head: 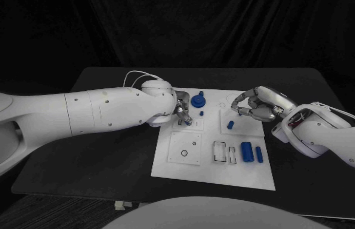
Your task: Assemble the parts on the task board
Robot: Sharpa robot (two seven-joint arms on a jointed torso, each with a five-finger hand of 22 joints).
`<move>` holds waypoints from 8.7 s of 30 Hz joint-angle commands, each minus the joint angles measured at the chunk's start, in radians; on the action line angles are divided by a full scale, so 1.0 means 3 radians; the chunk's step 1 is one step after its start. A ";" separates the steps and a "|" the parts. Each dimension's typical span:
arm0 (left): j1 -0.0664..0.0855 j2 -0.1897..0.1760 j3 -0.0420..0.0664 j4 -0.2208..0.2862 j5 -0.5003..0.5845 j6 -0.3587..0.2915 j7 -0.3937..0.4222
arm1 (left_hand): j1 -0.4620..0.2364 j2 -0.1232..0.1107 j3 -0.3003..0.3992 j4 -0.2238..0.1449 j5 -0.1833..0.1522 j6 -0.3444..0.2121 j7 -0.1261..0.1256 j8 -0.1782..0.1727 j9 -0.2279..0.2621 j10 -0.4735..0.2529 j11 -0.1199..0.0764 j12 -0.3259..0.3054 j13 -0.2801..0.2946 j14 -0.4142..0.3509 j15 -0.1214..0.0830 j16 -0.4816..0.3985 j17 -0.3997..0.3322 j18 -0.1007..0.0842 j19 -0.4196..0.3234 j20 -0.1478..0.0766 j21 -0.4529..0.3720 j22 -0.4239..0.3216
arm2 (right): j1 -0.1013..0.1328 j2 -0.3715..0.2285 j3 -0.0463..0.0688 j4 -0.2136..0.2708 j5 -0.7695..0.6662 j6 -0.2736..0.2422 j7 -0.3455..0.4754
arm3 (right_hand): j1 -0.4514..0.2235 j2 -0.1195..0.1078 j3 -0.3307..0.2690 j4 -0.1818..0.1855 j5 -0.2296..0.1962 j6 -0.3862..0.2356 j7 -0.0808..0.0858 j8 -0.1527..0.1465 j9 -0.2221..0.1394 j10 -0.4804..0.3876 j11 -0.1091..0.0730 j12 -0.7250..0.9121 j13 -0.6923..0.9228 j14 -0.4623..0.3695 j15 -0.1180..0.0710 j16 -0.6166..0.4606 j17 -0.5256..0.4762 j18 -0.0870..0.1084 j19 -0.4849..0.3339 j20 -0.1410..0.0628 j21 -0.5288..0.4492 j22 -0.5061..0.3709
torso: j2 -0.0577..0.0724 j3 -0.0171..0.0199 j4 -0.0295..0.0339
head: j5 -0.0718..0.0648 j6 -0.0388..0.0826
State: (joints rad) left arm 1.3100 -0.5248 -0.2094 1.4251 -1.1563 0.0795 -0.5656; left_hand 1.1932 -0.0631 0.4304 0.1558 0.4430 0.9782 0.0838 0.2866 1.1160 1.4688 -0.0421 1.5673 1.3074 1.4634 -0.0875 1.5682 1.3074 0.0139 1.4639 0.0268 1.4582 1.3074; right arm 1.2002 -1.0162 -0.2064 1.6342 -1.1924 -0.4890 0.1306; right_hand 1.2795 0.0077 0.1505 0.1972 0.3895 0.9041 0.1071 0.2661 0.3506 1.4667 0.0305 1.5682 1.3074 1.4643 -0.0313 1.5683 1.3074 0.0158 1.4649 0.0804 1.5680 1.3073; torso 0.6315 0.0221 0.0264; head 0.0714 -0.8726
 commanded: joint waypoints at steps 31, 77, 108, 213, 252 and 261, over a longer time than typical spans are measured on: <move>-0.0049 0.0079 -0.0007 -0.0056 0.0009 0.0056 0.0057 | -0.0001 0.0046 0.0011 -0.0015 0.0022 0.0230 -0.0215 -0.0011 -0.0012 0.0340 -0.0026 0.0012 0.0878 0.0358 -0.0029 0.0009 0.0878 0.0052 0.0182 -0.0030 -0.0056 0.0745 | -0.0010 -0.0013 0.0002 0.0000 -0.0004 0.0003 -0.0062 | 0.0027 0.0000 0.0001 -0.0015 0.0036 -0.0021 0.0010 -0.0027 -0.0006 0.0347 0.0014 0.0009 0.0878 0.0355 0.0018 0.0008 0.0878 -0.0053 0.0353 0.0016 0.0009 0.0878 | 0.0001 0.0000 -0.0001 | -0.0008 0.0000; -0.0097 0.0077 -0.0007 -0.0096 0.0009 0.0209 -0.0078 | -0.0538 0.0131 -0.0766 0.0431 -0.1255 0.0060 -0.0130 -0.0154 -0.0030 0.0340 0.0051 0.0012 0.0878 0.0358 0.0032 0.0009 0.0878 0.0082 0.0147 0.0024 -0.0231 0.0705 | -0.0012 -0.0020 0.0002 0.0008 -0.0004 0.0008 -0.0057 | 0.0027 -0.0003 0.0002 -0.0017 0.0046 -0.0026 0.0011 -0.0030 -0.0008 0.0347 0.0015 0.0009 0.0878 0.0355 0.0018 0.0008 0.0878 -0.0053 0.0353 0.0016 0.0009 0.0878 | -0.0001 0.0000 0.0001 | -0.0010 0.0000; -0.0100 0.0000 -0.0007 -0.0120 0.0009 0.0099 0.0219 | 0.0148 0.0176 -0.0154 0.0116 -0.0658 0.0067 -0.0126 -0.0388 -0.0385 0.0340 0.0048 0.0012 0.0878 0.0358 0.0029 0.0009 0.0878 0.0090 0.0136 0.0019 -0.0295 0.0698 | -0.0019 -0.0023 0.0001 0.0007 -0.0004 0.0021 -0.0059 | 0.0047 0.0001 0.0021 -0.0036 0.0114 -0.0025 0.0011 -0.0032 -0.0010 0.0347 0.0014 0.0009 0.0878 0.0355 0.0018 0.0008 0.0878 -0.0053 0.0353 0.0016 0.0009 0.0878 | 0.0000 0.0000 0.0000 | 0.0006 0.0000; -0.0108 -0.0117 -0.0007 -0.0005 0.0010 0.0085 0.0342 | 0.0132 0.0028 -0.0510 0.0047 -0.0444 0.0152 -0.0181 -0.0183 -0.0464 0.0340 0.0003 0.0012 0.0878 0.0358 -0.0009 0.0009 0.0878 0.0095 0.0136 -0.0018 -0.0343 0.0690 | -0.0041 -0.0025 0.0001 0.0008 -0.0004 0.0042 -0.0076 | 0.0074 0.0006 0.0048 -0.0064 0.0181 -0.0021 0.0011 -0.0032 -0.0010 0.0347 0.0015 0.0009 0.0878 0.0355 0.0019 0.0008 0.0878 -0.0053 0.0353 0.0017 0.0009 0.0878 | 0.0001 -0.0002 0.0000 | 0.0032 0.0000; -0.0108 -0.0215 -0.0007 0.0045 0.0275 0.0031 0.0273 | 0.0325 -0.0193 0.0143 -0.0306 0.0155 0.0055 -0.0122 -0.0085 -0.0373 0.0294 0.0035 -0.0051 0.0833 0.0358 0.0010 0.0009 0.0878 0.0120 0.0099 -0.0006 -0.0484 0.0657 | -0.0050 -0.0025 0.0001 0.0002 -0.0004 0.0053 -0.0070 | 0.0134 -0.0010 0.0087 -0.0132 0.0261 -0.0023 0.0011 -0.0034 -0.0010 0.0347 0.0013 0.0009 0.0878 0.0355 0.0018 0.0008 0.0878 -0.0053 0.0353 0.0017 0.0009 0.0878 | -0.0001 -0.0001 -0.0001 | 0.0049 0.0000; -0.0108 -0.0243 -0.0007 0.0063 0.0276 0.0005 0.0260 | 0.0239 -0.0272 0.0508 -0.0471 0.0226 0.0049 -0.0074 -0.0014 -0.0299 0.0282 0.0069 -0.0070 0.0819 0.0358 0.0034 0.0009 0.0878 0.0123 0.0096 0.0017 -0.0499 0.0654 | -0.0051 -0.0028 0.0001 0.0001 -0.0004 0.0051 -0.0069 | 0.0138 -0.0013 0.0089 -0.0137 0.0265 -0.0024 0.0011 -0.0034 -0.0010 0.0347 0.0013 0.0009 0.0878 0.0355 0.0018 0.0008 0.0878 -0.0053 0.0353 0.0017 0.0009 0.0878 | 0.0000 0.0001 0.0001 | 0.0051 0.0000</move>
State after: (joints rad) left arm 1.2836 -0.5961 -0.2070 1.4439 -1.0778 0.0747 -0.4665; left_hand 1.2710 -0.1395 0.3489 0.2438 0.5050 0.9931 0.0577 0.2766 1.0235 1.4672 -0.0293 1.5518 1.3074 1.4670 -0.0838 1.5681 1.3074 0.0462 1.4638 0.0269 1.3120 1.3073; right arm 1.1875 -1.0233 -0.2065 1.6336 -1.1921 -0.4776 0.1221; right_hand 1.3147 0.0043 0.1754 0.1611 0.4642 0.9006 0.1107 0.2621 0.3488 1.4667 0.0305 1.5682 1.3074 1.4643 -0.0313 1.5683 1.3074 0.0158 1.4649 0.0803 1.5681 1.3074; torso 0.6312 0.0221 0.0264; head 0.0869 -0.8726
